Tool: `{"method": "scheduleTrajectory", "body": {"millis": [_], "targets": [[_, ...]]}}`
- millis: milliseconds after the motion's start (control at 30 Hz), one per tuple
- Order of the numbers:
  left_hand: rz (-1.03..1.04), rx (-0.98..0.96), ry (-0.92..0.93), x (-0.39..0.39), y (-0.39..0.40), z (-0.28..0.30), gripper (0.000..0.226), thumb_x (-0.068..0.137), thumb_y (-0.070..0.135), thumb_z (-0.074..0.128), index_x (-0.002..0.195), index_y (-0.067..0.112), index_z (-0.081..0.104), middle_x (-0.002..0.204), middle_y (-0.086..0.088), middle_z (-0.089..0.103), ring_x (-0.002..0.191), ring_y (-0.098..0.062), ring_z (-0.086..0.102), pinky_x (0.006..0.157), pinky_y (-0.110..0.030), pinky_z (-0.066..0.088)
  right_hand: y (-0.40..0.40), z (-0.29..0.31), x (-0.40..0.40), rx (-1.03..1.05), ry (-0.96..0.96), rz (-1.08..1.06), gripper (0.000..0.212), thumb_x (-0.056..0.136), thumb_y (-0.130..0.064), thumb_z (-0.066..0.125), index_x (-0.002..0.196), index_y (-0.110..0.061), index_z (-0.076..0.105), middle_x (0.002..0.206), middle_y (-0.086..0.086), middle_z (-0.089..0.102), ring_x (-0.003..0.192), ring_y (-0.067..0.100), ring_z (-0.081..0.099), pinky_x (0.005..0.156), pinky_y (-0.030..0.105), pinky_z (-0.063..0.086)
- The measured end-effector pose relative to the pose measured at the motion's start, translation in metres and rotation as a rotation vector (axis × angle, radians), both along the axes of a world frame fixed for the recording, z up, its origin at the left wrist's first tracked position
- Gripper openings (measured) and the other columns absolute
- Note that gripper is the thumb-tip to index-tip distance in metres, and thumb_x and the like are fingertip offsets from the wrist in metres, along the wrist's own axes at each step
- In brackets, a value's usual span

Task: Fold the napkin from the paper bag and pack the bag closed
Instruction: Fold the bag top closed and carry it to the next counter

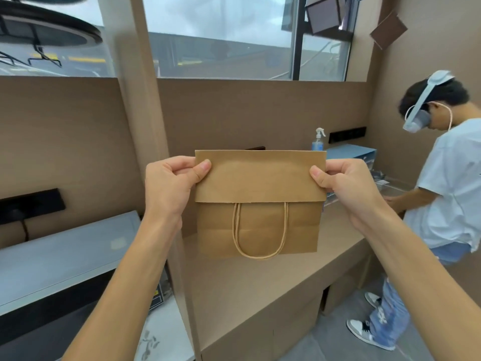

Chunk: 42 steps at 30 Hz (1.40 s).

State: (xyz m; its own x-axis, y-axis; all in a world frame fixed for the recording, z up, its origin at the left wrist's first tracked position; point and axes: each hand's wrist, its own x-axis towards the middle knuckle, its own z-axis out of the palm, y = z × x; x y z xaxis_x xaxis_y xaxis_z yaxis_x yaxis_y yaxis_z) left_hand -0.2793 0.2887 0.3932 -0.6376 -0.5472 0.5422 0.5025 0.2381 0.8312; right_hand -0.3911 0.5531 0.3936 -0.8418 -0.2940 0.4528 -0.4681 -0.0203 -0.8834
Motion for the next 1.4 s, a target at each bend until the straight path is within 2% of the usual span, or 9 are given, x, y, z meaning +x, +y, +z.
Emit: {"method": "scheduleTrajectory", "body": {"millis": [100,267,500,767,900,1167,1400], "targets": [[0.019,0.010,0.004,-0.029,0.007,-0.008,0.008,0.078,0.010,0.082,0.081,0.017,0.079,0.070,0.008,0.079,0.066,-0.002,0.073,0.060,-0.010,0.053,0.004,-0.004,-0.032,0.021,0.005,-0.004,0.019,0.096,-0.011,0.063,0.090,-0.021,0.078,0.082,-0.007,0.081,0.074,0.006,0.076,0.059,0.012,0.055],[0.019,0.064,0.007,-0.089,0.012,-0.021,0.015,0.078,0.005,0.080,0.075,0.020,0.078,0.065,0.010,0.078,0.060,0.001,0.069,0.057,-0.011,0.052,0.010,-0.010,-0.094,0.056,0.014,0.033,0.018,0.095,-0.011,0.064,0.090,-0.023,0.076,0.082,-0.011,0.081,0.075,0.003,0.075,0.061,0.011,0.055],[0.071,0.098,-0.040,-0.162,0.010,-0.040,0.012,0.077,0.010,0.082,0.077,0.021,0.079,0.070,0.008,0.079,0.066,-0.002,0.072,0.061,-0.009,0.053,0.012,-0.023,-0.176,0.100,-0.017,0.080,0.016,0.094,-0.008,0.066,0.096,-0.021,0.077,0.088,-0.008,0.081,0.083,0.009,0.077,0.069,0.017,0.058],[0.106,0.101,-0.108,-0.211,-0.005,-0.058,0.018,0.079,0.010,0.080,0.074,0.028,0.081,0.074,0.007,0.080,0.071,-0.004,0.075,0.063,-0.009,0.054,-0.013,-0.040,-0.244,0.141,-0.070,0.120,0.013,0.093,-0.009,0.066,0.097,-0.016,0.077,0.087,-0.006,0.081,0.082,0.009,0.076,0.066,0.014,0.057],[0.155,0.119,-0.126,-0.236,-0.022,-0.071,0.022,0.080,0.014,0.081,0.073,0.035,0.081,0.075,0.009,0.080,0.072,-0.003,0.075,0.063,-0.008,0.053,-0.036,-0.052,-0.286,0.175,-0.083,0.152,0.014,0.093,-0.013,0.067,0.101,-0.016,0.077,0.092,-0.005,0.081,0.087,0.010,0.076,0.073,0.019,0.060],[0.251,0.160,-0.161,-0.299,-0.043,-0.112,0.017,0.083,0.009,0.077,0.078,0.025,0.082,0.079,0.002,0.081,0.075,-0.009,0.077,0.063,-0.011,0.055,-0.080,-0.087,-0.379,0.178,-0.110,0.344,0.022,0.091,-0.007,0.068,0.083,-0.023,0.081,0.089,-0.001,0.081,0.084,0.012,0.077,0.070,0.017,0.059],[0.330,0.214,-0.291,-0.345,-0.051,-0.169,0.014,0.084,0.002,0.074,0.081,0.015,0.080,0.080,-0.004,0.081,0.072,-0.012,0.076,0.063,-0.016,0.057,-0.110,-0.144,-0.453,0.287,-0.173,0.475,0.022,0.090,-0.005,0.070,0.083,-0.022,0.082,0.088,0.000,0.081,0.084,0.016,0.076,0.071,0.018,0.059]]}}
